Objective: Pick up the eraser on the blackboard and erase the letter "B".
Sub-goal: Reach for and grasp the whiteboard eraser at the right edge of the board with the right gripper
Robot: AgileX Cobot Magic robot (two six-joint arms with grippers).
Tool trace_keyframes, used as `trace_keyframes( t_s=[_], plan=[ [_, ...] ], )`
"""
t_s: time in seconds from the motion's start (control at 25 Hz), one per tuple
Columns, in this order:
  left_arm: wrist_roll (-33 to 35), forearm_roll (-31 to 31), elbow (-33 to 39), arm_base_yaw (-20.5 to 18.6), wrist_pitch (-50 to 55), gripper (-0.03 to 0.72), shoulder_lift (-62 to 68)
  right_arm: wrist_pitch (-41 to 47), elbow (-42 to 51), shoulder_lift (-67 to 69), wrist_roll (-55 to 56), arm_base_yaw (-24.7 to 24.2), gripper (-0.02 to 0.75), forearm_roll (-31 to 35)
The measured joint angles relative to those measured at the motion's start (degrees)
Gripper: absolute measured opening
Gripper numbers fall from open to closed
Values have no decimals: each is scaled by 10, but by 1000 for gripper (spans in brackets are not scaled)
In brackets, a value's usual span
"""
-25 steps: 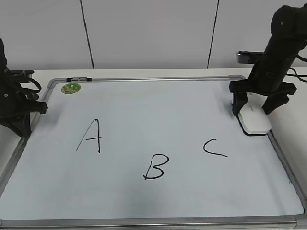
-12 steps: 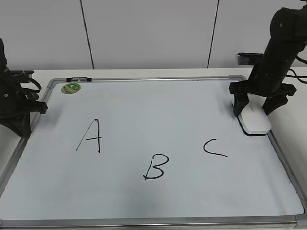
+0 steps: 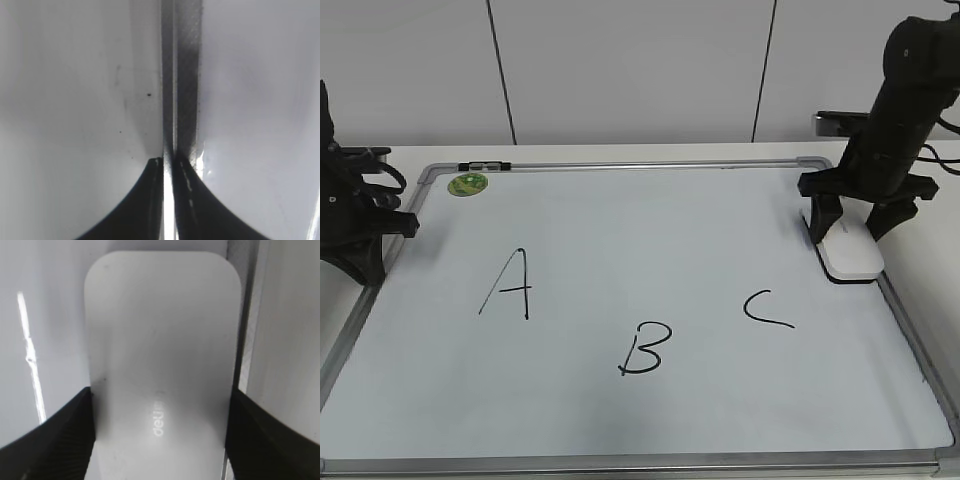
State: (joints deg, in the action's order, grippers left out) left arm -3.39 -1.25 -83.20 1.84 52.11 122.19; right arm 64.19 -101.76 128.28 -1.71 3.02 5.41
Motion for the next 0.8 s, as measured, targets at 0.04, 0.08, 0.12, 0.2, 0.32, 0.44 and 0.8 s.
trace_keyframes(
  t_s=[0.04, 0.08, 0.12, 0.2, 0.32, 0.44, 0.8],
  plan=[
    [0, 0, 0, 0, 0, 29, 0, 1, -1, 1, 0, 0, 536, 1],
    [0, 0, 0, 0, 0, 29, 0, 1, -2, 1, 0, 0, 536, 1],
    [0, 0, 0, 0, -1, 29, 0, 1, -2, 2, 0, 0, 536, 1],
    [0, -1, 0, 0, -1, 29, 0, 1, -3, 2, 0, 0, 536, 2],
    [0, -2, 0, 0, -1, 29, 0, 3, -3, 2, 0, 0, 536, 2],
    [0, -2, 0, 0, -1, 29, 0, 3, -3, 2, 0, 0, 536, 2],
    [0, -2, 0, 0, -1, 29, 0, 44, -40, 14, 0, 2, 535, 14]
  ],
)
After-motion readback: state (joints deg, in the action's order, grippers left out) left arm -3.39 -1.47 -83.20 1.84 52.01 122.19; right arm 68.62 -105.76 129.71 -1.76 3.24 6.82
